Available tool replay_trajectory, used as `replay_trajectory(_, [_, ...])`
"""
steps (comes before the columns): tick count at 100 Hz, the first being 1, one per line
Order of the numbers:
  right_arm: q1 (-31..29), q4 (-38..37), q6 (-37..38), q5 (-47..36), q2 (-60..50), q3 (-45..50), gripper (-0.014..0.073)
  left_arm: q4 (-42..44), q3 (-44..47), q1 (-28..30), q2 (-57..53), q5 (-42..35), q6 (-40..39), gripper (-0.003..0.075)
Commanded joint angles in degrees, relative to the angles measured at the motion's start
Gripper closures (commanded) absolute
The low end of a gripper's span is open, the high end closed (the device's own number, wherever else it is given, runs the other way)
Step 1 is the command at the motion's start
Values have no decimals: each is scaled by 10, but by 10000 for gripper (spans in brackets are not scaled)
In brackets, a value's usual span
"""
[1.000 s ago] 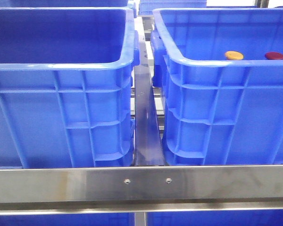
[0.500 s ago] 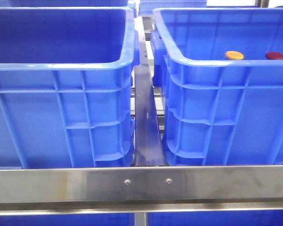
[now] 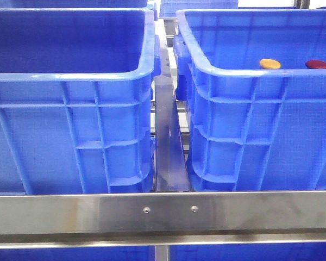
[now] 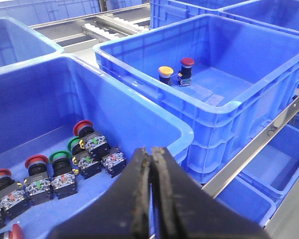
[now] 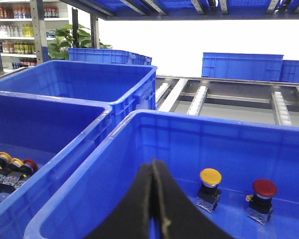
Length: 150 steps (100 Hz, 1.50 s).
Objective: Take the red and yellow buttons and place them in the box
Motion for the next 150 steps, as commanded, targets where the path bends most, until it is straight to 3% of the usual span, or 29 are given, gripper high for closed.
replay_trajectory(1, [1, 28, -5, 1, 3, -14, 655, -21, -12, -5, 4, -32, -1, 740])
replay_trajectory(35, [1, 28, -5, 1, 3, -14, 655, -17, 32, -5, -4, -32, -1, 740])
replay_trajectory(47, [1, 28, -5, 1, 3, -14, 655, 69, 53, 9, -11, -23, -1, 740])
replay_trajectory(73, [1, 28, -5, 1, 3, -14, 655, 128, 107, 98, -88, -1, -1, 740])
replay_trajectory(88, [1, 28, -5, 1, 3, -14, 655, 263, 130, 169, -132, 15, -1, 740])
replay_trajectory(99, [1, 28, -5, 1, 3, -14, 655, 256, 137, 221, -160, 64, -1, 740])
replay_trajectory(109, [1, 28, -5, 1, 3, -14, 655, 235, 148, 247, -188, 62, 1, 740])
replay_trajectory(131, [1, 28, -5, 1, 3, -14, 655, 261, 160, 290, -217, 29, -206, 740])
replay_trajectory(141, [1, 28, -5, 1, 3, -14, 655, 284, 164, 297, -217, -8, -246, 740])
replay_trajectory(150, [1, 28, -5, 1, 3, -14, 655, 300, 180, 297, -217, -87, -258, 740])
